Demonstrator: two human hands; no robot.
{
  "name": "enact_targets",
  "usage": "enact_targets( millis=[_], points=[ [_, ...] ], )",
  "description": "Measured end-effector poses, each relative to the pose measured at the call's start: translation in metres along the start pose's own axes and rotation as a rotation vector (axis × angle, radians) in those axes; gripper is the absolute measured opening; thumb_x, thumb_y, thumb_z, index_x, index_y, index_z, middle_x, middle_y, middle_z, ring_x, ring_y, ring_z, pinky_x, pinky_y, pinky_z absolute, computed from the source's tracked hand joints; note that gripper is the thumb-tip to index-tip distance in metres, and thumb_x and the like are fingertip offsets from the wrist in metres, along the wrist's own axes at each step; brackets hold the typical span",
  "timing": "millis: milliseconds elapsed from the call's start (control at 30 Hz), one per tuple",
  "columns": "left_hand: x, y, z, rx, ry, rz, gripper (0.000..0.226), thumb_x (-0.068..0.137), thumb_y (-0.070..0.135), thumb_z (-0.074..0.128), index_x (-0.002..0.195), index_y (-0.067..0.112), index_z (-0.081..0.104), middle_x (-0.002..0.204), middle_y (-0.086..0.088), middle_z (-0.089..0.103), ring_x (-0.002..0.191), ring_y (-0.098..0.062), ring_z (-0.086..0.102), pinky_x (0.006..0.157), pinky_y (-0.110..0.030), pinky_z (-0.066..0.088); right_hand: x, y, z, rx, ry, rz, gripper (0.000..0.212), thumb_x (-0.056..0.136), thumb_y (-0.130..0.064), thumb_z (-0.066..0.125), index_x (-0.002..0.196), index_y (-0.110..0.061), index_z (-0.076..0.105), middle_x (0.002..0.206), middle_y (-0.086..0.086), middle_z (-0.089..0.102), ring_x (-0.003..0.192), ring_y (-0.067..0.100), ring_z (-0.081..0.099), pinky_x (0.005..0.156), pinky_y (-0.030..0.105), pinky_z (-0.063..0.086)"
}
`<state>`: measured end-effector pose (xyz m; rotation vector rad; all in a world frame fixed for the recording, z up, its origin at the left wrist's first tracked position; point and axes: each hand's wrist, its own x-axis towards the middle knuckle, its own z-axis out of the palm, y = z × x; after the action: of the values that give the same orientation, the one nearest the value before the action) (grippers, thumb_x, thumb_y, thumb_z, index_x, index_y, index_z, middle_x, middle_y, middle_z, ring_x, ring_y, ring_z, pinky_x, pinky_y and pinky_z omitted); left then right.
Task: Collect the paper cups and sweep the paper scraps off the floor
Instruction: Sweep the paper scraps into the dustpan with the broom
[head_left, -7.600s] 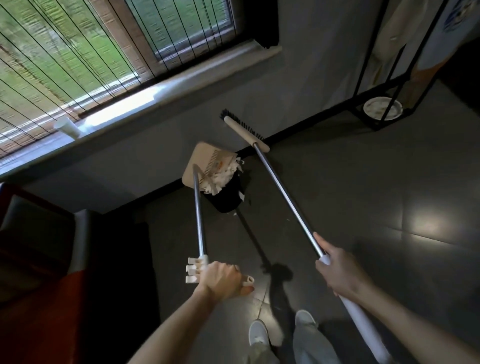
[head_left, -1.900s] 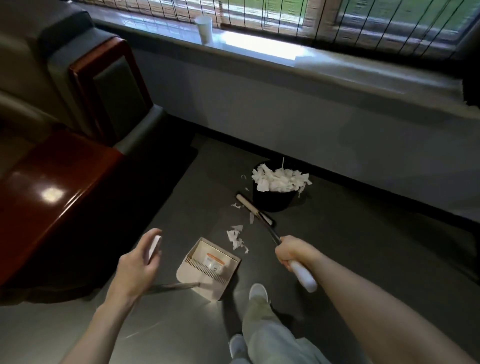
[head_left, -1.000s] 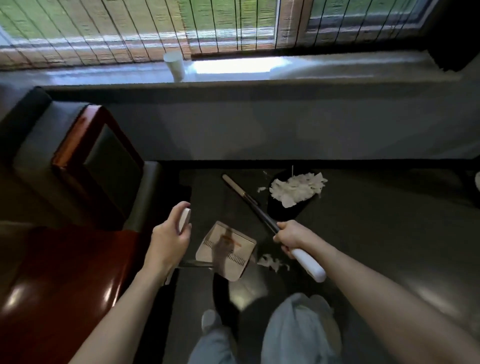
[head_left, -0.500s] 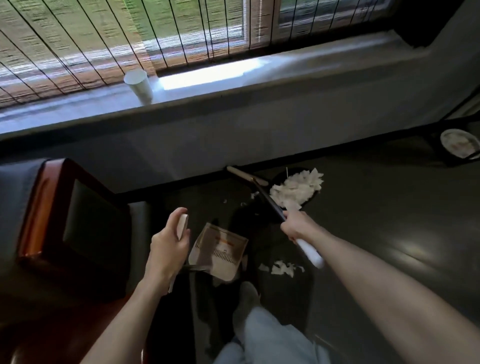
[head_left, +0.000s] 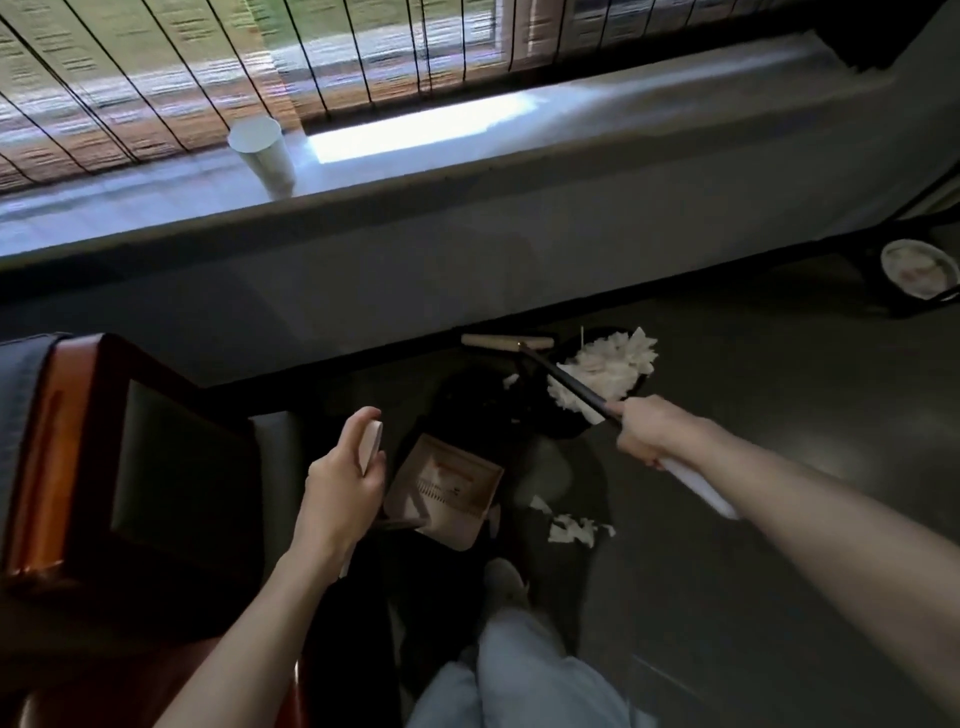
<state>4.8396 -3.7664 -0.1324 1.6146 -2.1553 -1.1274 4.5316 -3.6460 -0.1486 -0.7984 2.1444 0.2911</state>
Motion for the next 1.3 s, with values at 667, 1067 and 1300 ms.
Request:
enact_targets(
  millis=[667,1067,1300],
  points=[
    [0.017,-0.006,-0.004,0.005,0.004,-0.017,0.041,0.093,0.017,0.053,0.123,0.044,0.045,0.075,0.000,0.063,0.057,-0.018,0.063,0.054,-0.039,0.056,0.064,0.001,0.047,-0.014,-0.232,0.053,0.072,0.090,0.002,0.040,0.150,-0.031,0.017,0.118,0.013,0.054,0.064,0.019,0.051,0.030,0.016,0.034],
    [-0.082,-0.016,-0.019,0.085,-0.008,0.055,0.042,0.093,0.020,0.053,0.130,0.037,0.044,0.088,-0.001,0.062,0.071,-0.014,0.061,0.063,-0.036,0.055,-0.075,0.014,0.114,-0.320,-0.429,-0.042,0.086,0.090,0.004,0.045,0.152,-0.020,-0.010,0.139,0.019,0.047,0.053,0.015,0.036,0.035,0.017,0.037],
    [-0.153,-0.016,-0.015,0.108,0.036,0.103,0.044,0.092,0.017,0.053,0.133,0.032,0.046,0.089,0.000,0.059,0.079,-0.024,0.062,0.072,-0.037,0.053,-0.136,0.066,0.127,-0.090,-0.327,-0.055,0.079,0.084,-0.003,0.039,0.153,-0.030,0.011,0.060,0.009,0.059,0.041,0.016,0.052,0.039,0.023,0.045]
  ],
)
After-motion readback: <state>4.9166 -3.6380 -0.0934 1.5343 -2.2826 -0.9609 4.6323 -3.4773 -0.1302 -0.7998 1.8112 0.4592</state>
